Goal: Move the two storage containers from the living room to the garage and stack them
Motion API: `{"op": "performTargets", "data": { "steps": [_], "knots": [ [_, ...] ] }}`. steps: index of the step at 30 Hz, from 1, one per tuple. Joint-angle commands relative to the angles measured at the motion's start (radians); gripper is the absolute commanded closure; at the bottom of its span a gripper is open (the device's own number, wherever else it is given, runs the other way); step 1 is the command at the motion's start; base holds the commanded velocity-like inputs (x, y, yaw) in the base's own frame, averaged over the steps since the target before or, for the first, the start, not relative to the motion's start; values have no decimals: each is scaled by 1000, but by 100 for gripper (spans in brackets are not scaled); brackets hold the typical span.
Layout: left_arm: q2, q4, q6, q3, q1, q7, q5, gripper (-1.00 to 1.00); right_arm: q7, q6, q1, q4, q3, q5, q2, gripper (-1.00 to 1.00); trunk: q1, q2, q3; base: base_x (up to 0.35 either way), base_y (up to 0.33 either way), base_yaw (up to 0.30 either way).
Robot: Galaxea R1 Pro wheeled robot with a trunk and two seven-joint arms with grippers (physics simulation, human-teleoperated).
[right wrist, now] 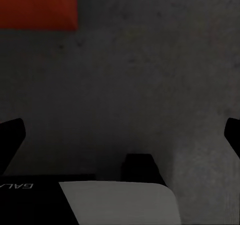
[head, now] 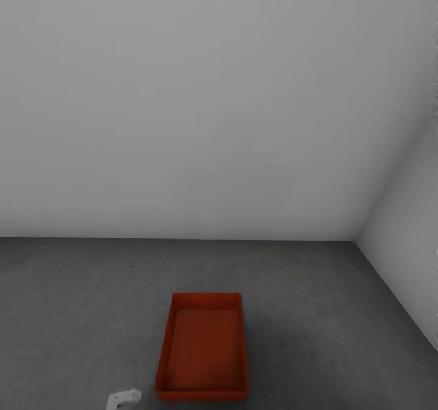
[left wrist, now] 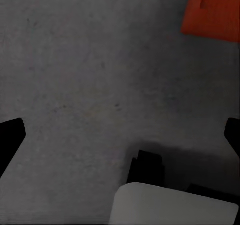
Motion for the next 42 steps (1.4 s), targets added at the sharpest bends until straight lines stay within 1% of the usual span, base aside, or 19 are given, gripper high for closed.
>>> {"op": "performTargets", "data": {
  "steps": [1,9,13,19,26,29,42],
  "knots": [
    [0,0,3,-1,0,2,8,-100,-1,-5,-1,3,8,-9,1,-100,-1,-1,-1,-334,0,0],
    [0,0,2,-1,0,0,7,-100,-1,-5,-1,3,8,-10,1,-100,-1,-1,-1,-337,0,0],
    [0,0,-1,-1,0,-1,7,-100,-1,-5,-1,3,8,-10,1,-100,-1,-1,-1,-175,0,0],
    [-1,0,-3,-1,0,-1,7,-100,-2,-7,-1,3,8,-10,1,-100,-1,-1,4,-28,0,0],
    [-3,0,-5,-1,10,-2,7,-100,-2,-6,1,3,8,-11,1,-100,-1,-1,15,-1,0,0],
    [-3,0,-6,-1,14,-2,7,-100,-1,-5,14,3,8,-11,1,-100,-1,-1,19,0,0,0],
    [-6,0,-6,-1,15,-2,7,-100,-1,-5,20,3,8,-11,1,-100,-1,-1,40,0,0,0]
  ]
}}
